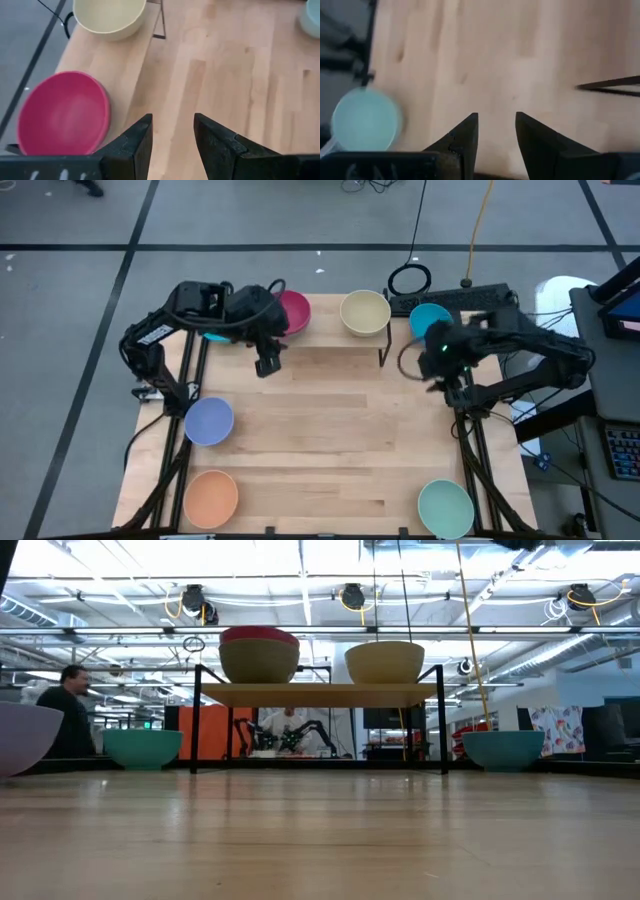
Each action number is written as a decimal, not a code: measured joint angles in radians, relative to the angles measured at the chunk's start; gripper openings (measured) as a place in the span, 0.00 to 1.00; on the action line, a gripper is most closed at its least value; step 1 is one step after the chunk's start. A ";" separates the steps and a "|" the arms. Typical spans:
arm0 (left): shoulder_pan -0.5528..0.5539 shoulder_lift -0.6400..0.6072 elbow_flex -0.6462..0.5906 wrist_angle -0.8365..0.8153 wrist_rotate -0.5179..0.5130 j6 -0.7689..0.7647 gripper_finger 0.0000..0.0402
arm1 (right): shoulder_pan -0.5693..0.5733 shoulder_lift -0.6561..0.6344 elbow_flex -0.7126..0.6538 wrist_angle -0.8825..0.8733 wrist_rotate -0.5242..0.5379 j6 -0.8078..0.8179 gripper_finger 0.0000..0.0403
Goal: Place and stack bowls onto a shelf
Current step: Stack the green bowl on top of the yellow bowl on the shelf
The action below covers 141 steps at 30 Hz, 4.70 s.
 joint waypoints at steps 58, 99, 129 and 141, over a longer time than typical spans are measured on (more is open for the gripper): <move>-0.138 0.000 0.000 0.000 -0.038 -0.104 0.37 | 0.837 0.004 -0.884 0.977 -0.084 0.849 0.31; -0.138 0.001 0.000 0.000 -0.083 -0.057 0.37 | 0.646 0.004 -0.759 0.749 -0.015 0.692 0.00; -0.018 0.001 0.000 0.003 -0.177 -0.026 0.37 | -0.149 0.148 0.181 0.262 0.467 0.120 0.00; 0.081 0.001 0.000 0.005 -0.177 -0.041 0.37 | -0.451 0.387 0.452 0.397 0.359 -0.123 0.00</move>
